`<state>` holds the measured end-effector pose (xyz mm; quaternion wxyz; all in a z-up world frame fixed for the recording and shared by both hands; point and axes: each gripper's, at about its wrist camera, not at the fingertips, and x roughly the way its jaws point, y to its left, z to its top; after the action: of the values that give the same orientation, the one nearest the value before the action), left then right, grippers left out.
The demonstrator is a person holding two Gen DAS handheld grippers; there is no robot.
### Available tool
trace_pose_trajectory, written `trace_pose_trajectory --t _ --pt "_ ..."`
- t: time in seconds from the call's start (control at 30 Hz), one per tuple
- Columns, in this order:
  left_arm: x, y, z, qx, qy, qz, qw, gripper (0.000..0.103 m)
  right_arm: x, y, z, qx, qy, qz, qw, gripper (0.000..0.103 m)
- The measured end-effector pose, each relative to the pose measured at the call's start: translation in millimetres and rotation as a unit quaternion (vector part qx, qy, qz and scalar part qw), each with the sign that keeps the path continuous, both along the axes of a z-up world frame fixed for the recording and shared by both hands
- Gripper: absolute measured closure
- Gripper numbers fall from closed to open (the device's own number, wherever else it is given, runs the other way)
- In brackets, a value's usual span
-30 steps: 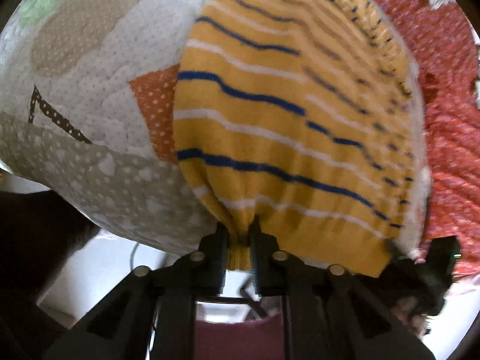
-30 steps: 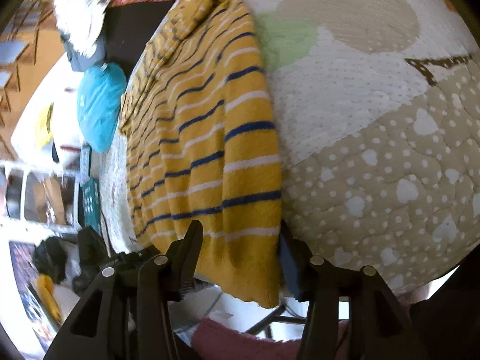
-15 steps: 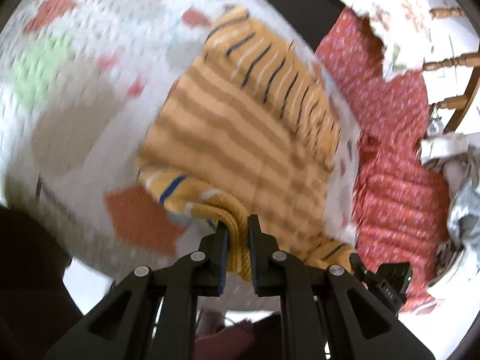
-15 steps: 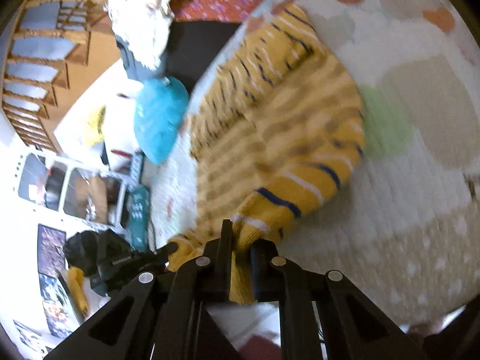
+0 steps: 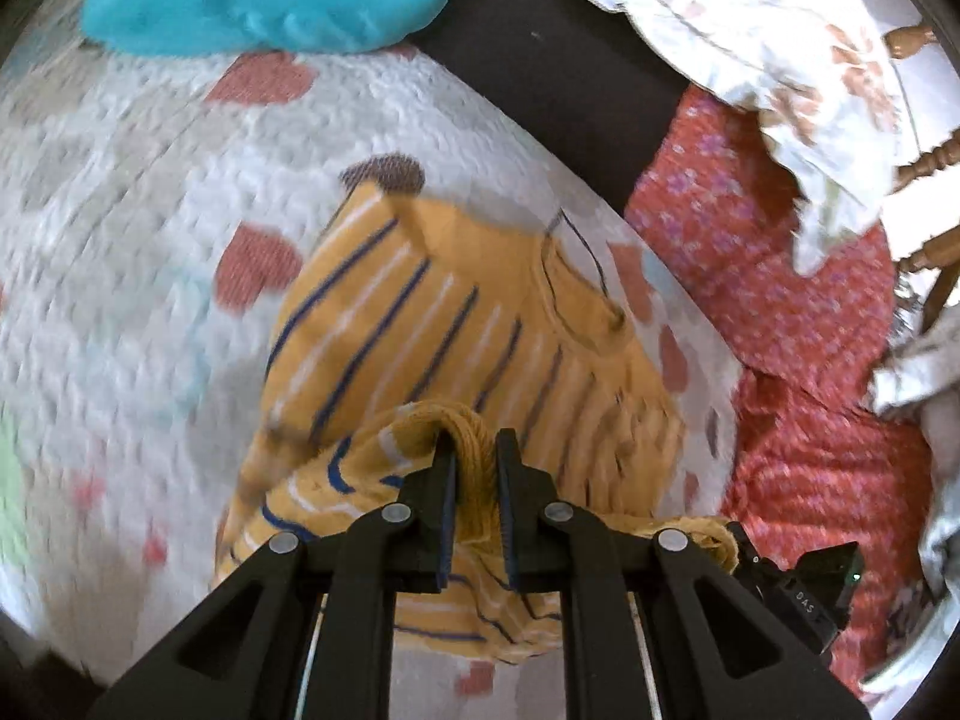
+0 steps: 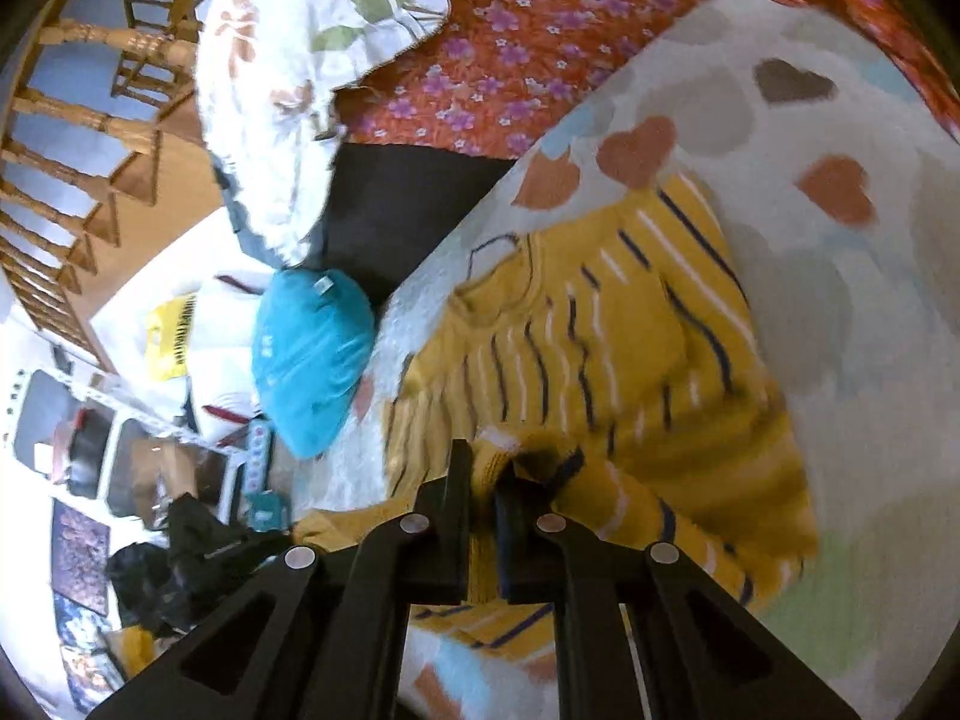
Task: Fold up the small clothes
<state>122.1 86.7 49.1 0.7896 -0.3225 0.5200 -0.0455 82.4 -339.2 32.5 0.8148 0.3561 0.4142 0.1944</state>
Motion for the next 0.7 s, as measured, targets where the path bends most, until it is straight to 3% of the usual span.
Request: trace_pose_trajectory --t 0.2,0.3,0.4,0.47,0.5,0.53,0.57,0.67,0.7 --pt "81 -2 -29 0.057 0.024 0.002 0.9981 0.096 89 1 -31 -0.029 0.040 -0.039 0.998 0.097" --pt "104 0 -42 0.078 0.032 0.000 0.9964 0.096 119 0 -51 -0.030 0.060 -0.049 0.997 0.097" --pt "108 7 -41 0.070 0.027 0.004 0.9972 0.095 136 -3 -64 -0.020 0.077 -0.057 0.995 0.095" --pt "102 10 -36 0.069 0.017 0.006 0.9974 0.081 143 -9 -72 0.003 0.093 -0.073 0.993 0.093" --pt "95 12 -34 0.072 0.014 0.009 0.9972 0.067 144 -11 -74 0.008 0.096 -0.078 0.992 0.092" --pt "88 12 -34 0.073 0.014 0.011 0.9972 0.059 145 -13 -74 0.011 0.096 -0.081 0.992 0.092" --pt "81 13 -33 0.070 0.013 0.013 0.9974 0.059 144 -15 -72 0.012 0.091 -0.080 0.993 0.091" --pt "62 14 -35 0.072 0.011 0.006 0.9973 0.056 135 -19 -58 -0.002 0.065 -0.080 0.995 0.069" --pt "56 15 -37 0.083 0.010 0.004 0.9965 0.056 129 -22 -49 -0.021 0.047 -0.089 0.995 0.051"
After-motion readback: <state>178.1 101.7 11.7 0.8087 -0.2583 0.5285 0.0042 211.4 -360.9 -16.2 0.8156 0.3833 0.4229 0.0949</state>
